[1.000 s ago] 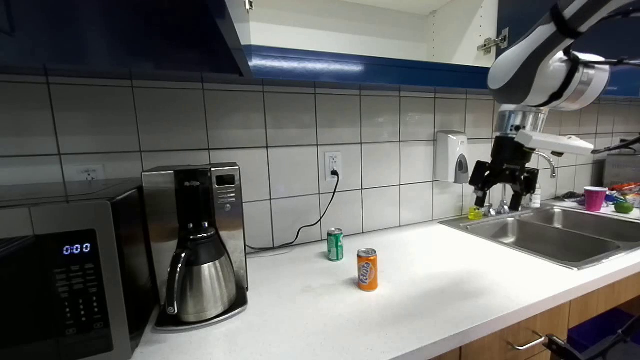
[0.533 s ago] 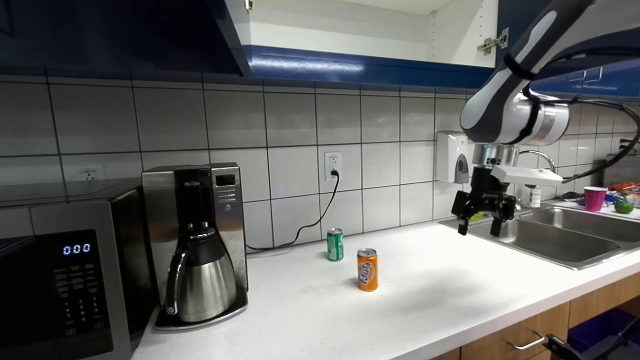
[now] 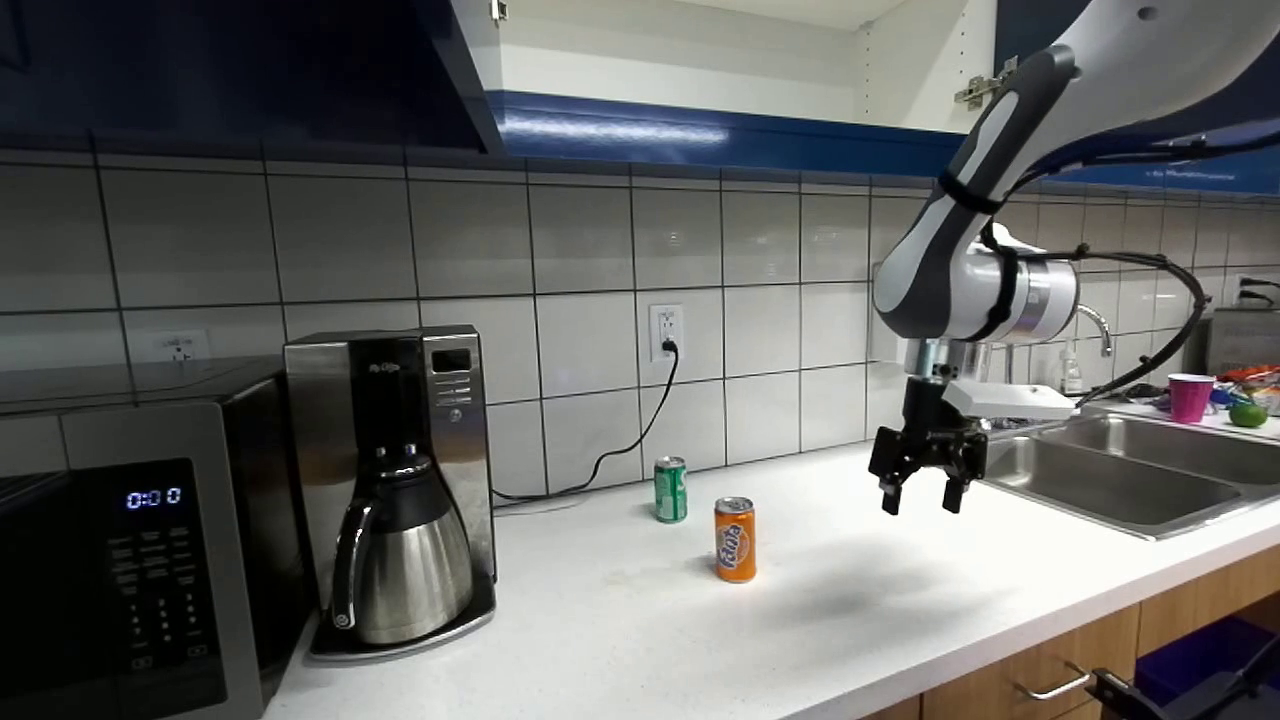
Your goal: Put the orange can in the open upper cabinet.
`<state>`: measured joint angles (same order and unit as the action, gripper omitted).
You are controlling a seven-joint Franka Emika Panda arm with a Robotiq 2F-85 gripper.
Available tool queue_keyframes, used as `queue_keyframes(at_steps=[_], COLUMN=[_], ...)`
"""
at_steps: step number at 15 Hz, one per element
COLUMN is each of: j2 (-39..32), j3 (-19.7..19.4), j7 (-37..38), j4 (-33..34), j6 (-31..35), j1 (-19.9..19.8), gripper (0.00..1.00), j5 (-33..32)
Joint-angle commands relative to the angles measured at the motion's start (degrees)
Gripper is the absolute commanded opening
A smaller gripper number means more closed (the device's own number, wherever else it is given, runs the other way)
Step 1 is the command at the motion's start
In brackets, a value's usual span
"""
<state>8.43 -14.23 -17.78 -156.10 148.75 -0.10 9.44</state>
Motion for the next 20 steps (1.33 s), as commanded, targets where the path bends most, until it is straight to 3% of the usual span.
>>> queue_keyframes(at_steps=[1, 8, 15, 20], j2=[-4.8, -9.4, -12.2, -14.7], j3=[2.4, 7.3, 14.2, 15.8], j7=[-4.7, -11.6, -14.7, -15.5], j4=[1.7, 2.3, 1.1, 1.4], j6=[3.0, 6.2, 12.2, 17.9], j1=[0.5, 0.2, 0.6, 2.9], gripper=[1.00, 1.00, 1.00, 1.00], j5=[4.1, 12.5, 16.4, 18.5])
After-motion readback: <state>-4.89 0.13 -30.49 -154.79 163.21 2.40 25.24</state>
